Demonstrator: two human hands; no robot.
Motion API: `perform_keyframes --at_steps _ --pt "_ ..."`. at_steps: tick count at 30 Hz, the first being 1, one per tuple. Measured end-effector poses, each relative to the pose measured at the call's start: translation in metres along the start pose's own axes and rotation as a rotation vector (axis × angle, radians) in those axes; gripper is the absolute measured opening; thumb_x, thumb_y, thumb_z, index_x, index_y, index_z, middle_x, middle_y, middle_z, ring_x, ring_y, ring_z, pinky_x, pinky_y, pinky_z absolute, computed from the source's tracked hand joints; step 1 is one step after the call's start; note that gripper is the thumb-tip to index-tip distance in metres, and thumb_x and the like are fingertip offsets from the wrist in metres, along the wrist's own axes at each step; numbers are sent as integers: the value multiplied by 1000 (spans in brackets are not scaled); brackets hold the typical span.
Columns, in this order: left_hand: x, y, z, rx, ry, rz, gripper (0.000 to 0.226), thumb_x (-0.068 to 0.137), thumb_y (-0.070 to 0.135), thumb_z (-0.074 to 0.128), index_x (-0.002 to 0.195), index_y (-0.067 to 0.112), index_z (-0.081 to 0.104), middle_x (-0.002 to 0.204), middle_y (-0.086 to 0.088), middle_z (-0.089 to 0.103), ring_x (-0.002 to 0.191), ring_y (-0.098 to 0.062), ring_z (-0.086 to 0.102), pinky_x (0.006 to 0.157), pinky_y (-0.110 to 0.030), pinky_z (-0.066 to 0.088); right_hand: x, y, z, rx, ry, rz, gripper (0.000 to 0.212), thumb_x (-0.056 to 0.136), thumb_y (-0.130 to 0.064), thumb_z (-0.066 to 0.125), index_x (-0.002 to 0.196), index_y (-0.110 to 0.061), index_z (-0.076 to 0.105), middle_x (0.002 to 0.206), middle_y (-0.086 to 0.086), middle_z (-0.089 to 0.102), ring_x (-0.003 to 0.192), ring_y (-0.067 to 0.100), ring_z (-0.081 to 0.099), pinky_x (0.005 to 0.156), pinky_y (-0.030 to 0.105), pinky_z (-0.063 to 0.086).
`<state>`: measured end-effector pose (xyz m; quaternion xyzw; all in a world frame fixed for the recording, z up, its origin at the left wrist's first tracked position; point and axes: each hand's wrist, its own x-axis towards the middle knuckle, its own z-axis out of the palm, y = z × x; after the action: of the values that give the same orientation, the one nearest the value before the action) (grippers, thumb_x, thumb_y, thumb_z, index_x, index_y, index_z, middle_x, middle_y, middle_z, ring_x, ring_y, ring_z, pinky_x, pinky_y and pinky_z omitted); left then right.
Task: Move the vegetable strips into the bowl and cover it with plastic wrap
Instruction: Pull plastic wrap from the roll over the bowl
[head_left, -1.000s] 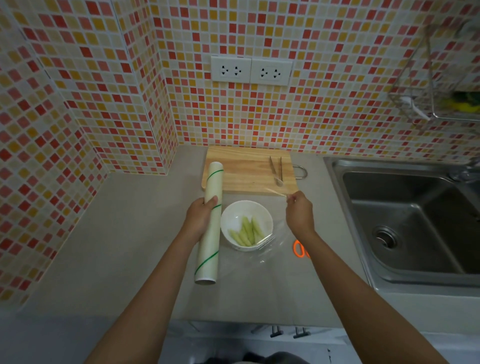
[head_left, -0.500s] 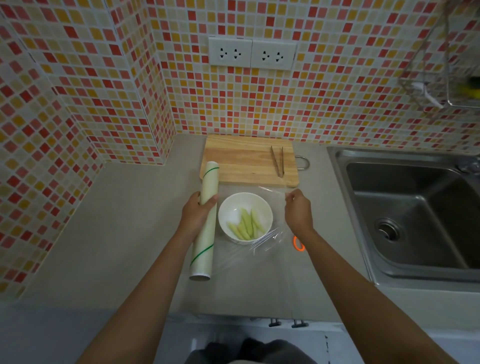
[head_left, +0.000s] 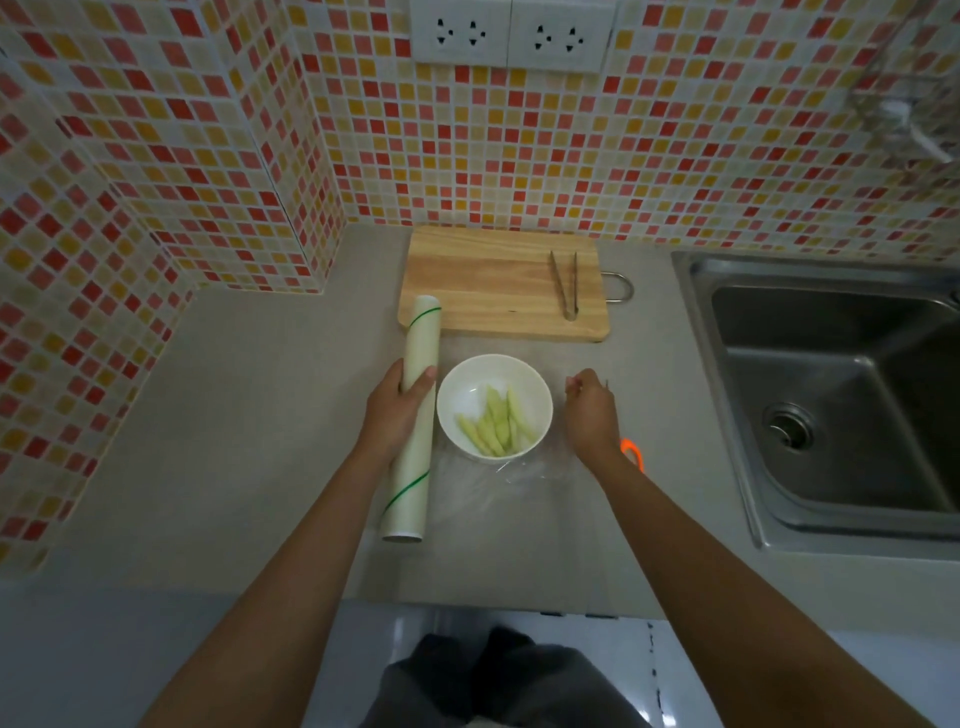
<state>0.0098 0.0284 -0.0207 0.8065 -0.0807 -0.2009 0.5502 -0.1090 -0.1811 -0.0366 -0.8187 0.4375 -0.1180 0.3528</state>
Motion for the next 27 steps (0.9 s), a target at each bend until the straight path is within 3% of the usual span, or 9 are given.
perform_keyframes --at_steps 6,9,11,14,18,20,22,24,27 --pt "2 -1 2 -12 1 -3 28 90 43 56 110 24 60 99 5 66 87 -11 62 71 -27 46 -3 -1 12 103 -29 66 21 95 -17 45 99 0 56 95 22 66 86 34 61 72 38 45" --pt "1 -2 1 -18 5 -6 28 89 44 57 110 25 60 99 6 66 87 -9 62 69 -24 46 -1 -4 7 436 -50 247 11 92 -10 49 84 -7 55 72 16 62 54 22 57 51 26 46" --pt "1 -3 1 -24 4 -7 30 89 44 57 111 24 60 99 6 66 88 -10 62 71 -26 46 2 -7 2 621 -130 381 20 92 -9 49 72 -11 51 48 6 54 35 15 51 33 13 38" --pt "1 -3 1 -27 6 -8 31 89 44 57 112 23 60 100 4 66 90 -12 62 77 -30 48 5 -9 -7 822 -197 566 22 91 -10 50 70 -12 55 34 -1 51 27 11 46 32 13 37" --pt "2 -2 1 -28 15 -10 24 89 43 58 108 28 59 94 10 64 87 -10 61 73 -28 47 7 -11 -10 896 -3 585 19 95 -11 44 81 -5 57 59 9 57 46 19 50 40 21 42" --pt "2 -2 2 -28 14 -7 26 89 43 58 108 26 59 94 9 64 86 -9 61 72 -28 46 4 -12 -7 725 214 371 19 94 -8 41 91 -5 60 84 13 60 70 22 55 63 27 46" --pt "2 -2 2 -22 18 0 29 89 42 58 111 23 60 95 8 65 85 -9 61 71 -26 45 -8 -20 -4 540 308 92 25 96 -10 41 100 -3 65 98 7 56 89 15 51 79 11 38" --pt "2 -3 2 -18 23 3 30 89 42 58 113 24 60 95 8 65 85 -8 61 71 -25 45 -20 -27 3 534 253 -64 30 99 -14 39 112 -3 63 107 0 55 100 7 49 83 -2 31" --pt "1 -3 3 -29 8 1 29 89 42 58 113 25 60 96 9 65 87 -8 61 73 -27 45 -31 -28 16 659 4 -29 35 101 -18 38 130 -5 54 128 0 55 121 9 49 105 15 33"
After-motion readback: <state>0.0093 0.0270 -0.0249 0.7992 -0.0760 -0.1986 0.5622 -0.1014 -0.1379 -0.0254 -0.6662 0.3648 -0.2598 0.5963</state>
